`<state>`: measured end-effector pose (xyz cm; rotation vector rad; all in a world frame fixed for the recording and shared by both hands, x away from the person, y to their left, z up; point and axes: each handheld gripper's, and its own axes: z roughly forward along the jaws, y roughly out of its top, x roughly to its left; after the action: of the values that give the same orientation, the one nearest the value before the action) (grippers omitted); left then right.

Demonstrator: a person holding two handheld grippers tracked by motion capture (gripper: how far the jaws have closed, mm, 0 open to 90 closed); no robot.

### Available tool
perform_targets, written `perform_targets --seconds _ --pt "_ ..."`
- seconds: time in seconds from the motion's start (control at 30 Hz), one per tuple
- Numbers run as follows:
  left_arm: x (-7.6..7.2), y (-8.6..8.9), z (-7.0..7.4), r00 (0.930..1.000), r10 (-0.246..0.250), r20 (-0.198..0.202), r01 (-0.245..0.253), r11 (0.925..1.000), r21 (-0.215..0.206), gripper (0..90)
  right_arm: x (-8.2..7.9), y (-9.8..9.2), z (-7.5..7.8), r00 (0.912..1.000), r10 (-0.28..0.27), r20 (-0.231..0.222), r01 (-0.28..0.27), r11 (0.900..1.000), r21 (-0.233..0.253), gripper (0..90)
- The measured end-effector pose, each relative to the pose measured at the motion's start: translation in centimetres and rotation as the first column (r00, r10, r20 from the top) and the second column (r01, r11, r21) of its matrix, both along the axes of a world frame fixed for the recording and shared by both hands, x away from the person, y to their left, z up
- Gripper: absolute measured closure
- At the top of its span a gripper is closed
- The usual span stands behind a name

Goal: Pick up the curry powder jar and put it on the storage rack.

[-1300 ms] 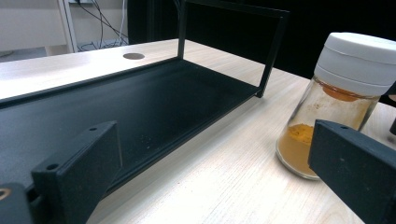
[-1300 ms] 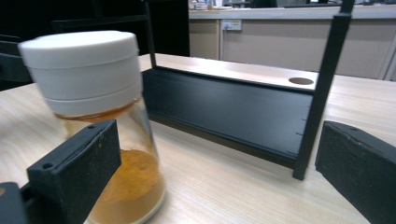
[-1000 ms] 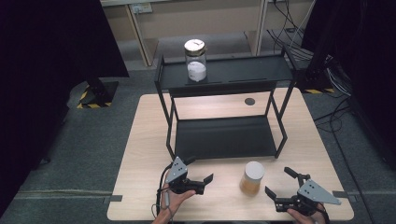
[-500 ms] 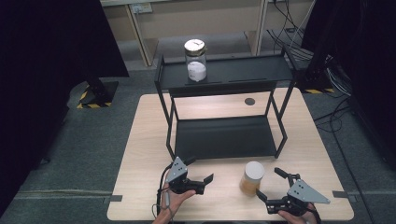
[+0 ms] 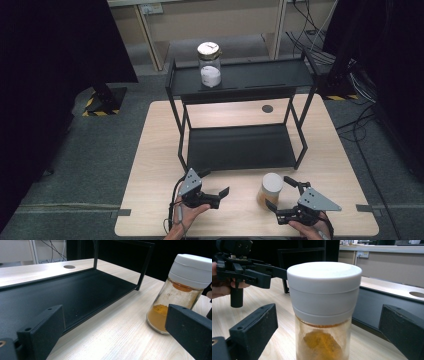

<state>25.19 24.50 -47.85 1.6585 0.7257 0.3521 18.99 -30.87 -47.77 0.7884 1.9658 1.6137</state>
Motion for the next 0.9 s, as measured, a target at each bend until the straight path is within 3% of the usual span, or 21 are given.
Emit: perform_targets --seconds 0.43,0.63,0.9 --pt "0.1 0.0 -0.1 1.0000 -0.001 -0.006 0.001 1.0000 -0.005 2.1 0.8 0.9 0.0 0.9998 0.016 0.010 -0.016 1.000 -0.019 11.6" --pt "0.1 0.1 -0.1 0.9999 -0.002 -0.011 0.002 1.0000 -0.009 2.1 1.5 1.1 -0.2 0.9996 0.024 0.013 -0.023 0.999 -0.025 25.0" --pt "0.2 0.0 -0.2 0.9999 -0.004 -0.013 0.003 1.0000 -0.008 2.1 1.7 1.1 -0.1 0.9993 0.038 0.003 -0.038 0.999 -0.024 34.8"
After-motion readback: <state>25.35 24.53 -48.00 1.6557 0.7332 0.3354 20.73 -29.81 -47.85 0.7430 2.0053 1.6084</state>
